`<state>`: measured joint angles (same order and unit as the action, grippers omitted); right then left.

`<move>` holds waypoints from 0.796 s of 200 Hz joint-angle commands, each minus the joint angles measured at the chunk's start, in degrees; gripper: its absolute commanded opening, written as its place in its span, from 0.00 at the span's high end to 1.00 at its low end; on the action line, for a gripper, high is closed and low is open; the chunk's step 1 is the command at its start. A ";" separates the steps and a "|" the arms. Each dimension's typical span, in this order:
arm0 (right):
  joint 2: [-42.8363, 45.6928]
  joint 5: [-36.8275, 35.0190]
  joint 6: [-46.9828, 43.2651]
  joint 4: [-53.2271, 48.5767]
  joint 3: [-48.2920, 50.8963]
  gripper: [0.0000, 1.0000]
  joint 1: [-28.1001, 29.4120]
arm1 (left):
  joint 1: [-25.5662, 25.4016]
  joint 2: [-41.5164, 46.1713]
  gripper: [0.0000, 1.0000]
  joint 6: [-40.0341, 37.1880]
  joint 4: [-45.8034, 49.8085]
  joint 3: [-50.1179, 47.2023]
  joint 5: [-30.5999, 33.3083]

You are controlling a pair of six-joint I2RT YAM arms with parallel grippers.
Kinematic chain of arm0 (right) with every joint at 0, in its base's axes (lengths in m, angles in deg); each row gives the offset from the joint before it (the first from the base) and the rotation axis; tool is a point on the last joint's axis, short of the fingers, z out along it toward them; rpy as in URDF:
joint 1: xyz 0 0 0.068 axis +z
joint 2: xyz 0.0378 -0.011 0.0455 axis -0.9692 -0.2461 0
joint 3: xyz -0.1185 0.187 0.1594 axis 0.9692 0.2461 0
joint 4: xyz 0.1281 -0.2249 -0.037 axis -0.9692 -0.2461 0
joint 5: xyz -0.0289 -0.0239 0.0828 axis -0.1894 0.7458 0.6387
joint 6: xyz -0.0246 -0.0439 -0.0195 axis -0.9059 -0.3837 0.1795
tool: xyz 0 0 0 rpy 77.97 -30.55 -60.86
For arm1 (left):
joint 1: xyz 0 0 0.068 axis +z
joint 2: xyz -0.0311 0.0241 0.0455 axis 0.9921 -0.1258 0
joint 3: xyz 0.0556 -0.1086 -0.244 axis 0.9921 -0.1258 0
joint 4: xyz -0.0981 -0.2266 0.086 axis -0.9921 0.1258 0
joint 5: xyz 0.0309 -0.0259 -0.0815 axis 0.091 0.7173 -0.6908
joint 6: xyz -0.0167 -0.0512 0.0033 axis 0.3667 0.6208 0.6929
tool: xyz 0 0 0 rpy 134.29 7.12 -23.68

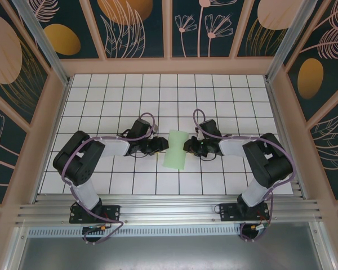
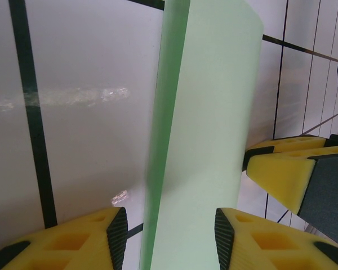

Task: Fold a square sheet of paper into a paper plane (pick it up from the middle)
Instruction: Fold the second fold of the triangle at the center of the table.

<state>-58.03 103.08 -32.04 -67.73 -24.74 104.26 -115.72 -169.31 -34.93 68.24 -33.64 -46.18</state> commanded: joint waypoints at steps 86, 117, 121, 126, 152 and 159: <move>1.75 -0.93 1.56 1.14 0.72 0.75 1.90 | -0.10 -1.69 0.53 -0.72 0.73 1.83 -1.03; 0.37 -2.29 1.15 -0.16 0.87 0.75 1.88 | -0.10 -1.69 0.53 -0.60 0.61 2.25 -1.30; 0.31 -2.39 0.99 -0.20 0.98 0.75 1.89 | -0.11 -1.65 0.53 -0.66 0.65 2.28 -1.37; 0.32 -2.39 1.00 -0.23 1.10 0.75 1.90 | -0.09 -1.62 0.53 -0.67 0.64 2.28 -1.44; 1.06 -2.57 1.06 -0.24 1.67 0.75 1.72 | -0.10 -1.43 0.52 -0.53 0.71 2.23 -1.35; 1.27 -2.70 0.99 -0.23 1.80 0.75 1.72 | -0.09 -1.42 0.52 -0.52 0.74 2.19 -1.33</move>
<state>-56.88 101.51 -31.15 -67.84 -24.15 105.86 -115.74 -169.97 -34.97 68.65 -32.54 -46.40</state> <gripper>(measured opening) 0.250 0.474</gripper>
